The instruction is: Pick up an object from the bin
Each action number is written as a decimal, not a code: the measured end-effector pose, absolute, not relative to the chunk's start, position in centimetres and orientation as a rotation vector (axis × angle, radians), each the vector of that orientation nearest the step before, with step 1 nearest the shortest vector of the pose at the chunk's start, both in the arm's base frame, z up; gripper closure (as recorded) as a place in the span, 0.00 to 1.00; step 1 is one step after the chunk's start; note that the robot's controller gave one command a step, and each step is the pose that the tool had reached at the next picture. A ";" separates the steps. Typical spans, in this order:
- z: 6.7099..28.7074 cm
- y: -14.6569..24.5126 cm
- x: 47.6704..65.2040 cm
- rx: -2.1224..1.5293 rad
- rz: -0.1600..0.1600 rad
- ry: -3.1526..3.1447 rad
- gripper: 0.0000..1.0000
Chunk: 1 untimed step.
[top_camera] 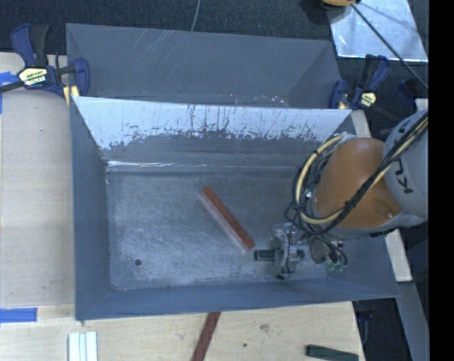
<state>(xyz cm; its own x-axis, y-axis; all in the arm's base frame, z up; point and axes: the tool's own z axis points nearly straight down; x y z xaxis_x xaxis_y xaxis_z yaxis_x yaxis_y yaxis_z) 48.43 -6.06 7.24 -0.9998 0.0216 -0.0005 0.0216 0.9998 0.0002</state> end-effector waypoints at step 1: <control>14.0 -5.5 49.9 -0.037 0.000 3.143 1.00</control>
Offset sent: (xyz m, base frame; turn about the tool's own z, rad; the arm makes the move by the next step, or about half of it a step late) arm 0.0208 0.0127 0.0722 0.0584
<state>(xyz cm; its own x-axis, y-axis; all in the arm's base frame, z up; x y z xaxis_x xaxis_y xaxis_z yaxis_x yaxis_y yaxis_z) 49.95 -5.52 13.98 -0.9997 -0.0236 0.0019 -0.0236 0.9997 -0.0001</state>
